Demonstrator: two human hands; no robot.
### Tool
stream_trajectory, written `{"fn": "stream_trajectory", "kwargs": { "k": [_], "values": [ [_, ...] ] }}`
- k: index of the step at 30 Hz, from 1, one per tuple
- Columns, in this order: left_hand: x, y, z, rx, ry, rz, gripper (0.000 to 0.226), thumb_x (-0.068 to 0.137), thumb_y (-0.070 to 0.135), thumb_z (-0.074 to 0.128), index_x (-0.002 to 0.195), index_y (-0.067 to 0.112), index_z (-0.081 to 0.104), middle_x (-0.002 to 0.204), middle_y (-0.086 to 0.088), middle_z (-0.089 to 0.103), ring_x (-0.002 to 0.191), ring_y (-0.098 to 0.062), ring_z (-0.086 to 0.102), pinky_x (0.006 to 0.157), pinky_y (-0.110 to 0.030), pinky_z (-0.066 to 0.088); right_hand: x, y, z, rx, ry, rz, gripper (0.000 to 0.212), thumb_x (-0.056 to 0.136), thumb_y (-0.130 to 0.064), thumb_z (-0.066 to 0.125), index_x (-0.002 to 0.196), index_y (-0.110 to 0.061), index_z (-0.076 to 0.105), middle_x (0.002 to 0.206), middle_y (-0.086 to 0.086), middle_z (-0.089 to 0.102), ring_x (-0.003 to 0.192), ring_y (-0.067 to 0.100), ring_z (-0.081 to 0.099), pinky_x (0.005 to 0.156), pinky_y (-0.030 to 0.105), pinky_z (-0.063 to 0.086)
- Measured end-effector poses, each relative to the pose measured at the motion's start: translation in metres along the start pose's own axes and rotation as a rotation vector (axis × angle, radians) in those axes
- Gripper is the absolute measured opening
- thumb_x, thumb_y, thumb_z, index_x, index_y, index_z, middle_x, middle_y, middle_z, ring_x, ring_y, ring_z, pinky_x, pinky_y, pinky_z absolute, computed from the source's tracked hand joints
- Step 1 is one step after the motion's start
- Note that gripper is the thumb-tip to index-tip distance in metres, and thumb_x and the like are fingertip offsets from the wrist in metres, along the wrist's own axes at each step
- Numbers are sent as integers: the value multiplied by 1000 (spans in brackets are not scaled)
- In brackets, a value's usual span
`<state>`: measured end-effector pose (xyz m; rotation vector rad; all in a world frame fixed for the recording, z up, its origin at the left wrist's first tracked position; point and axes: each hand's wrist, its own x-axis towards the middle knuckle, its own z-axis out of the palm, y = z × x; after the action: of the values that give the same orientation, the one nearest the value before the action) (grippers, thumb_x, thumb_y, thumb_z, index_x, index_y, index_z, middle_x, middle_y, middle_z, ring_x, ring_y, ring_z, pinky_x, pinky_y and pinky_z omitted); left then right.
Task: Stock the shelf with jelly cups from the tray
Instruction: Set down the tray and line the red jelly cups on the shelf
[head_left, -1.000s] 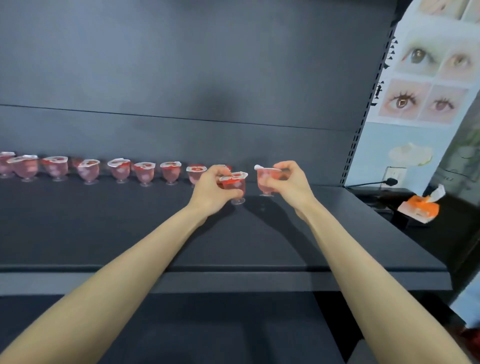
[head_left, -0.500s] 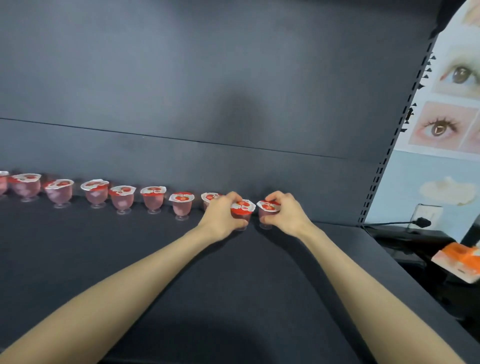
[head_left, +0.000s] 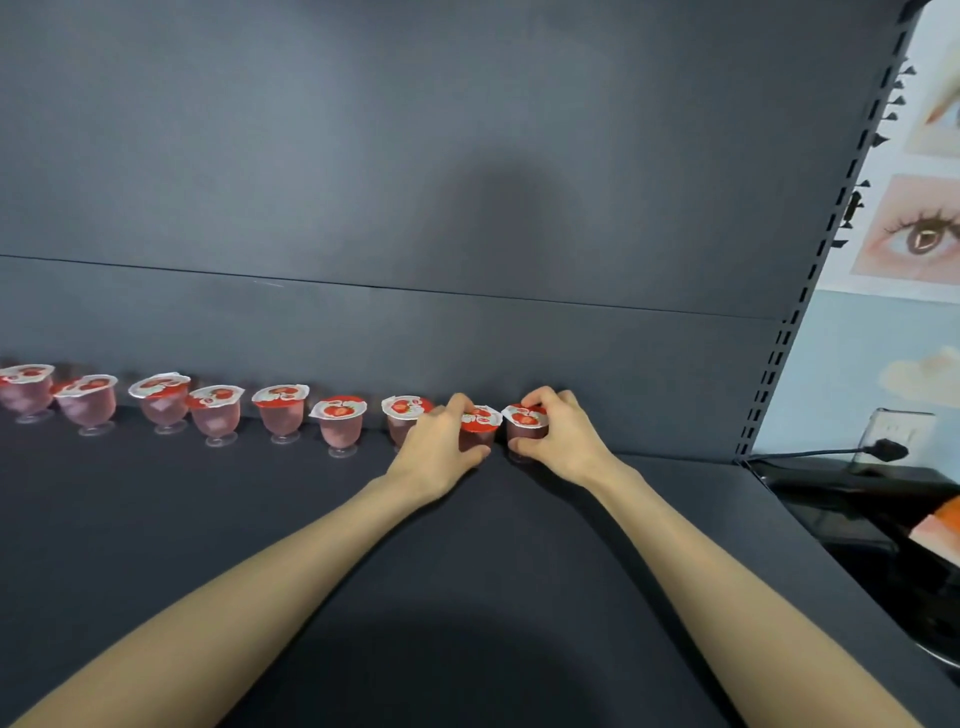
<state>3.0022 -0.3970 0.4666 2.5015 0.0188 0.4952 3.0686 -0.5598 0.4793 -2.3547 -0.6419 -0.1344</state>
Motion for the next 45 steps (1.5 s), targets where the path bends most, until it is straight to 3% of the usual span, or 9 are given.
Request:
{"fn": "stream_trajectory", "kwargs": {
  "k": [5, 9, 14, 18, 23, 29, 39, 45],
  "values": [
    [-3, 0, -12, 155, -100, 35, 48, 85, 31, 64, 123, 15, 40, 115, -13, 59, 107, -30, 55, 88, -39, 45, -5, -4, -5, -109, -44, 33, 56, 76, -21, 74, 126, -21, 47, 121, 3, 38, 107, 26, 53, 97, 40, 44],
    [-10, 6, -31, 246, -112, 67, 48, 83, 37, 64, 121, 15, 45, 113, -12, 60, 104, -30, 55, 86, -42, 46, -15, -19, -16, -173, -32, 41, 59, 77, -23, 74, 129, -16, 47, 126, 5, 37, 107, 27, 54, 99, 40, 44],
    [-32, 15, -67, 312, -81, 111, 37, 86, 36, 60, 115, 14, 53, 108, -8, 62, 102, -30, 56, 80, -35, 43, -43, -48, -33, -267, 19, 32, 46, 83, -23, 69, 124, -11, 52, 129, 9, 38, 109, 28, 52, 97, 35, 43],
    [-60, 18, -96, 331, -60, 170, 37, 88, 34, 59, 118, 13, 55, 116, -8, 61, 108, -29, 54, 84, -33, 40, -74, -77, -40, -330, 74, 2, 38, 86, -25, 66, 120, -12, 55, 128, 8, 42, 114, 27, 48, 94, 34, 41],
    [-111, 16, -129, 371, -31, 249, 32, 88, 35, 58, 111, 13, 57, 111, -9, 60, 107, -30, 52, 85, -36, 42, -121, -118, -34, -342, 123, -36, 27, 87, -24, 63, 111, -12, 61, 125, 8, 48, 113, 28, 48, 92, 36, 42],
    [-184, 12, -165, 432, 39, 300, 38, 87, 37, 58, 117, 13, 56, 114, -12, 60, 109, -32, 51, 91, -39, 41, -180, -163, -23, -324, 126, -96, 30, 88, -20, 60, 117, -14, 58, 127, 7, 46, 115, 27, 46, 95, 40, 43],
    [-349, -24, -194, 386, 122, 123, 50, 90, 37, 58, 132, 12, 48, 128, -9, 55, 117, -30, 49, 93, -40, 39, -293, -224, 49, -258, -5, -238, 43, 92, -22, 56, 134, -15, 47, 139, 3, 41, 126, 24, 38, 99, 40, 41],
    [-453, -74, -196, 453, 34, 34, 51, 90, 36, 59, 133, 11, 47, 125, -12, 55, 114, -33, 50, 89, -41, 40, -367, -248, 128, -193, -146, -226, 44, 94, -21, 54, 136, -15, 44, 140, 3, 39, 126, 23, 37, 95, 38, 40]
  ]
}}
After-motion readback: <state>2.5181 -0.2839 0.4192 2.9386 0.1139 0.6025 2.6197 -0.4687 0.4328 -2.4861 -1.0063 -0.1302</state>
